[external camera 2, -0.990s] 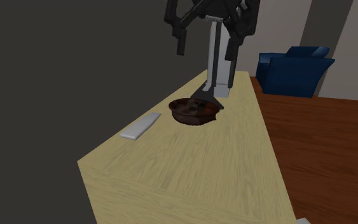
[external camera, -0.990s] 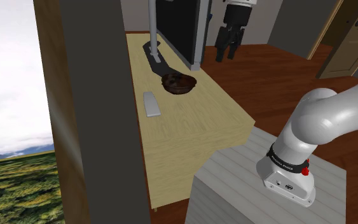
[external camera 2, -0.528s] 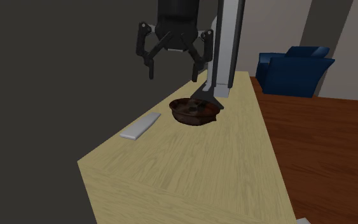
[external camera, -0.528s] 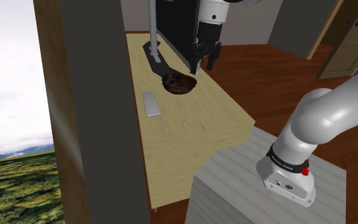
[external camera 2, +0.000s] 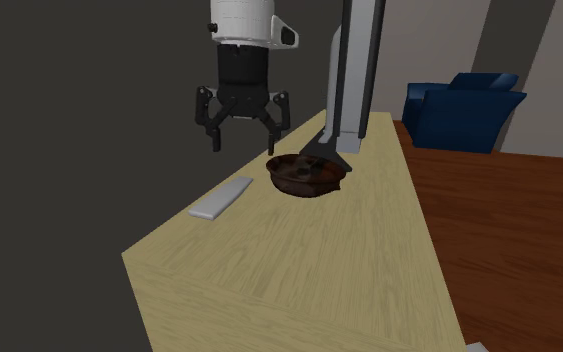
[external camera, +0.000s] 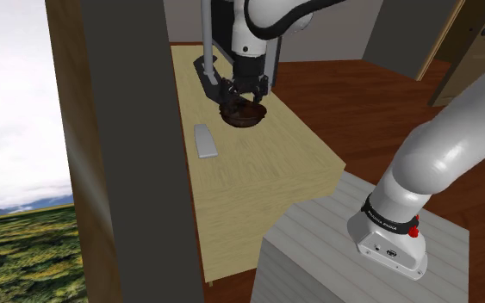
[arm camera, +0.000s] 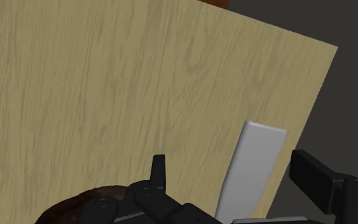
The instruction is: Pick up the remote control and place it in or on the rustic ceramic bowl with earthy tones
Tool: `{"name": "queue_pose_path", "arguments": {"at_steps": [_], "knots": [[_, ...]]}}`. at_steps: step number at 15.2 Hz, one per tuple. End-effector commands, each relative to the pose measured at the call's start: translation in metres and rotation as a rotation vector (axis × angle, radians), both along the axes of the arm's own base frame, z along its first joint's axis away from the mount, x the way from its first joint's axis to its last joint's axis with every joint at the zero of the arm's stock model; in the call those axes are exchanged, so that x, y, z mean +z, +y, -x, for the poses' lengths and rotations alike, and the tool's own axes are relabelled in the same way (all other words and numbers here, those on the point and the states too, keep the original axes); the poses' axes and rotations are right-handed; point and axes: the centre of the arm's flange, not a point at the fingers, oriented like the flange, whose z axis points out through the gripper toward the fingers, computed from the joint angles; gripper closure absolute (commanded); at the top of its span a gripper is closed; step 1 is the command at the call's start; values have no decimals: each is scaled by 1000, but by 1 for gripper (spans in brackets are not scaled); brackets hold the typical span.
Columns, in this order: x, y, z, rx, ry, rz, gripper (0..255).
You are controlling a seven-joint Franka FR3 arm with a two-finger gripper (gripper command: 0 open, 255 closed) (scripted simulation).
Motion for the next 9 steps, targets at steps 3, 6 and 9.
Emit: {"name": "queue_pose_path", "arguments": {"at_steps": [3,6,9], "knots": [[-32,20,-44,-81,6,15,0],[-55,31,-75,-140,11,27,0],[-78,40,-107,-199,16,40,0]]}}
